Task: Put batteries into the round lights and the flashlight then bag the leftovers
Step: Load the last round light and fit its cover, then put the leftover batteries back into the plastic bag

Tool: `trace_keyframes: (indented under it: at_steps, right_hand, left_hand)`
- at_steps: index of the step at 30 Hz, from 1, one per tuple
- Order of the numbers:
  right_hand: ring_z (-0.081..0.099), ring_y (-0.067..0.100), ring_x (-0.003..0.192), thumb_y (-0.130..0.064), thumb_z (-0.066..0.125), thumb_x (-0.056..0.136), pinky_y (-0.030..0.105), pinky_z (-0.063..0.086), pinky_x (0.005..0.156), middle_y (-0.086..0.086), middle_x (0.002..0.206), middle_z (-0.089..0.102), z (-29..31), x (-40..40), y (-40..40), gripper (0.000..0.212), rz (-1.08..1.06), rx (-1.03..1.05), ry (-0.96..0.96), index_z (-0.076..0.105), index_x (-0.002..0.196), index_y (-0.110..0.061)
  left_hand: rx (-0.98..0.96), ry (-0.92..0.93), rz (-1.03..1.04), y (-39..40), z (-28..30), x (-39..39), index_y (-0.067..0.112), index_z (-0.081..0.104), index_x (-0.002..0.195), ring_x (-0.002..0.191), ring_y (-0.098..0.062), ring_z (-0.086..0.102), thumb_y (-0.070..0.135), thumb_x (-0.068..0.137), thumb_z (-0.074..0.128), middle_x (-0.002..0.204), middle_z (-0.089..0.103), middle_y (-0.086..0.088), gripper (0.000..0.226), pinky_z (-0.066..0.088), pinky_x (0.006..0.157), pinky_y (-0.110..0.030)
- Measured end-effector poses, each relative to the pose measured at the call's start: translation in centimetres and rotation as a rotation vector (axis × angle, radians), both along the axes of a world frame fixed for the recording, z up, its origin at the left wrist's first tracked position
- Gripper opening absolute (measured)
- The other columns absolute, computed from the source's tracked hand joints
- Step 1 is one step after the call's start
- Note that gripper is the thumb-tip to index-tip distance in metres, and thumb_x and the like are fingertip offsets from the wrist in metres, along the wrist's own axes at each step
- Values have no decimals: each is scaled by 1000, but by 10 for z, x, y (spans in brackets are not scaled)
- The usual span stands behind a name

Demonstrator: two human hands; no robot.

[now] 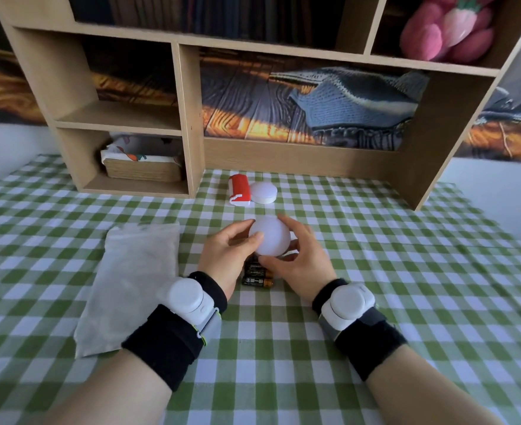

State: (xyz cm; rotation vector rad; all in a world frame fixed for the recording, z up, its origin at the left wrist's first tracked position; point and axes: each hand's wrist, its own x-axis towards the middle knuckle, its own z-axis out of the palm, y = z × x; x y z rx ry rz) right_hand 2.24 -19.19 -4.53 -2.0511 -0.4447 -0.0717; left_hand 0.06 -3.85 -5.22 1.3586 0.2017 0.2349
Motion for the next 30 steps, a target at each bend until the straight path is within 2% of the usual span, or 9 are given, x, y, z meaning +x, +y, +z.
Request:
trace_keyframes:
  at_steps: [3,7,9,12,15,19,21,25,30]
  right_hand:
    - [54,0,96,-44,81,74,9,45,70,-11,128,43,4,8,-6,77,-25,-63,31,43,139,-32]
    - [52,5,98,-54,78,74,14,42,74,-9,126,45,18,41,-15,79,-83,-113,52,45,140,-27]
    - [54,14,106,-54,77,74,23,45,81,-4,132,45,22,67,-17,81,-130,-139,56,43,142,-25]
    - [55,19,109,-50,76,78,25,43,83,2,136,44,26,98,-16,80,-167,-196,47,42,144,-20]
    - [53,22,115,-51,76,77,27,43,87,3,136,46,18,136,-16,82,-198,-267,65,42,144,-18]
    - [45,27,123,-60,72,74,38,43,100,5,135,51,4,167,-18,85,-261,-381,63,44,142,-19]
    - [43,29,124,-62,70,74,40,43,101,6,136,51,-1,176,-18,84,-271,-435,69,45,142,-20]
    - [42,31,124,-64,65,76,41,43,96,5,133,56,-8,183,-13,80,-262,-487,53,45,141,-21]
    - [37,30,130,-62,67,78,42,41,101,2,137,54,-3,174,-13,87,-297,-397,89,33,147,-22]
  left_hand:
    - [-4,77,-103,3,9,8,14,68,120,112,-22,66,11,88,69,120,70,-7,31,50,102,-45]
    - [73,137,-129,-3,28,41,18,69,118,112,-23,66,19,76,70,122,68,-6,43,50,102,-45]
    - [83,155,-110,-10,32,68,18,69,116,110,-28,65,10,80,67,120,66,-9,37,51,101,-47]
    - [108,193,-76,-18,38,93,12,67,118,102,-33,65,-5,87,58,114,66,-15,37,52,98,-50]
    - [177,227,-65,-26,40,118,18,72,103,97,-28,65,4,74,64,105,68,-9,33,50,100,-50]
    - [157,258,-60,-33,34,140,15,68,114,100,-32,67,14,59,61,100,68,-7,56,51,99,-46]
    - [162,267,-77,-36,28,146,19,67,108,98,-30,65,14,57,60,101,66,-8,52,49,99,-43]
    - [148,276,-69,-37,24,148,15,63,127,108,-30,65,16,58,60,117,66,-12,69,50,102,-48]
    - [125,265,-53,-34,34,136,18,66,113,109,-33,65,11,62,61,109,68,-12,51,50,101,-48]
